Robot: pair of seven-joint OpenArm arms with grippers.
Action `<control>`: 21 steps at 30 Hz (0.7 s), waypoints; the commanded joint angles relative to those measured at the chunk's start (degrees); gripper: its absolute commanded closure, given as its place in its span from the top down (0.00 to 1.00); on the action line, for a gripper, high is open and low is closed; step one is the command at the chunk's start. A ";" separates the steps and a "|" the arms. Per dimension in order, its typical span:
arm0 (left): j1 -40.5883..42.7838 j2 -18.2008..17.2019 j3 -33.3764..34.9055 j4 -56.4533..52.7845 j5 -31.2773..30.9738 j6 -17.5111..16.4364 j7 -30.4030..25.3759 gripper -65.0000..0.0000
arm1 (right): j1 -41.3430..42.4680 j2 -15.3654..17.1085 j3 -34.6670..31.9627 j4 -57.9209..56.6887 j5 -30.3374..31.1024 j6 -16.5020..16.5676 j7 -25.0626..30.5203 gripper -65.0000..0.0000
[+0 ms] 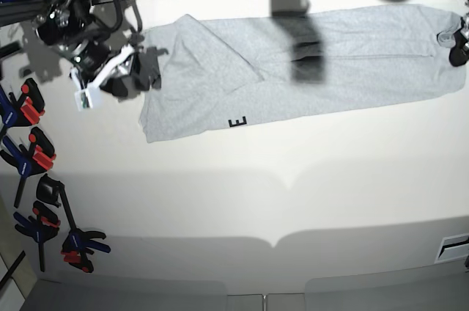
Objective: Fold the T-shirt properly
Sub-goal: 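Grasp the shirt's side edge with the left gripper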
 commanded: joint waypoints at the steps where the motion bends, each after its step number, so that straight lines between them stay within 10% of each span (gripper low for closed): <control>1: -0.11 -0.96 -0.48 3.06 -0.87 -0.54 -0.85 0.00 | 1.25 0.63 0.26 1.20 0.79 0.89 0.31 0.48; 13: 2.89 18.80 5.64 44.52 16.92 12.50 -3.28 0.00 | 9.27 0.63 0.26 1.20 3.26 0.89 -2.27 0.48; 21: 4.81 25.62 22.93 52.02 43.76 22.91 -14.58 0.00 | 11.39 0.63 0.24 1.20 3.80 0.89 -2.19 0.48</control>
